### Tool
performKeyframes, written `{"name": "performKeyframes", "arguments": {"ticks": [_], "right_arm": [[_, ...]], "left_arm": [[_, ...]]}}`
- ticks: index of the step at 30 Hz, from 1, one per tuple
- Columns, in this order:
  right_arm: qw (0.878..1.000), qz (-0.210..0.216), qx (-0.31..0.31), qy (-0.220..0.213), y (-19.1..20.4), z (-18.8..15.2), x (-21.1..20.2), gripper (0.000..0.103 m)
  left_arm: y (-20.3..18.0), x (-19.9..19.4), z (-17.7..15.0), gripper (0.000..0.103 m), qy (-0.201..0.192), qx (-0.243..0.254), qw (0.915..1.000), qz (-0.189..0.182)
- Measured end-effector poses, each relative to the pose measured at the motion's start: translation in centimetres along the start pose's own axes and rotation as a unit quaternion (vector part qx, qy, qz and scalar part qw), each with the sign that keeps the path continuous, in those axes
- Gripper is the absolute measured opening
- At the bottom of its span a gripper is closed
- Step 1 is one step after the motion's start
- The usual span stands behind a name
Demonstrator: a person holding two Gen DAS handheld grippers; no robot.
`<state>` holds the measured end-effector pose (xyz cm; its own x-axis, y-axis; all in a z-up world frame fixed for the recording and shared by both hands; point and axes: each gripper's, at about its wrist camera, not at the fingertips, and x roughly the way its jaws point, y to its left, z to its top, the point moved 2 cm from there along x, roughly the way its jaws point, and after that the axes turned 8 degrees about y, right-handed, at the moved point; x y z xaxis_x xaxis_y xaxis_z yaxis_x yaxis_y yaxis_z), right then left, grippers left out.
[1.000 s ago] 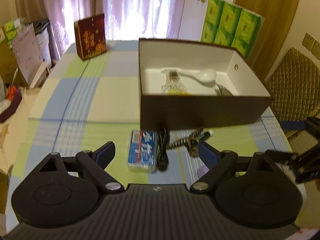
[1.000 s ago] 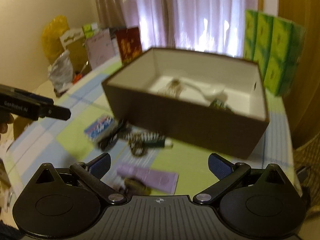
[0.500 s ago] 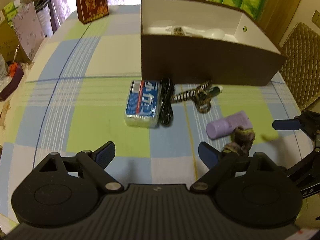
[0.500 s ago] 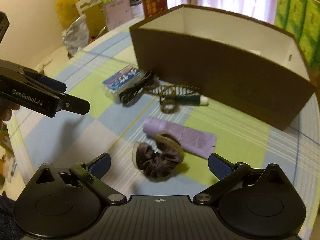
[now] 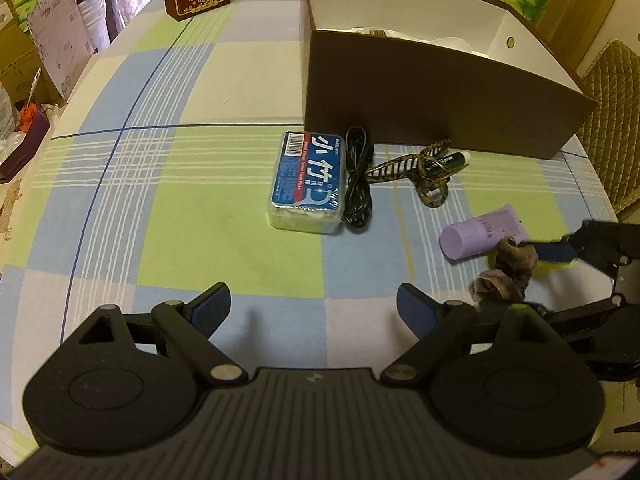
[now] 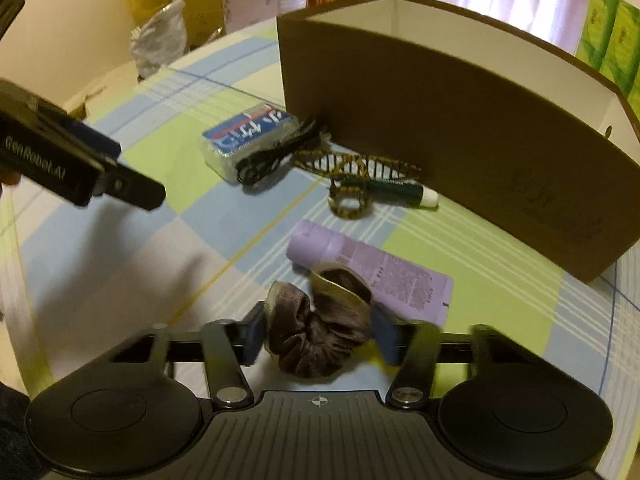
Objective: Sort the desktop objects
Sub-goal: 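Grasp the brown scrunchie with the right gripper, then grasp the blue toothbrush box with the left gripper while the right gripper holds the scrunchie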
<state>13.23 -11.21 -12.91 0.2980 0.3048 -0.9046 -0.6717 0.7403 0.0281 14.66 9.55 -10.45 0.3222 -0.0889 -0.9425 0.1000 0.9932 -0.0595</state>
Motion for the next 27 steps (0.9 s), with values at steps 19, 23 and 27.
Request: {"name": "performKeyframes", "arguments": {"ticks": [19, 23, 27], "right_arm": [[0.98, -0.06, 0.192, 0.004, -8.2, -4.2, -4.7, 0.026], [0.97, -0.072, 0.232, 0.001, -10.2, -4.9, -5.3, 0.026], [0.965, -0.081, 0.249, 0.001, -11.0, -5.2, -5.5, 0.026]], "left_arm": [[1.5, 3.6, 6.8, 0.069, -0.019, 0.055, 0.9982, -0.014], [1.2, 5.0, 7.7, 0.056, -0.007, 0.065, 0.9976, -0.025], [1.0, 6.1, 8.4, 0.054, 0.002, 0.072, 0.9969, -0.032]]}}
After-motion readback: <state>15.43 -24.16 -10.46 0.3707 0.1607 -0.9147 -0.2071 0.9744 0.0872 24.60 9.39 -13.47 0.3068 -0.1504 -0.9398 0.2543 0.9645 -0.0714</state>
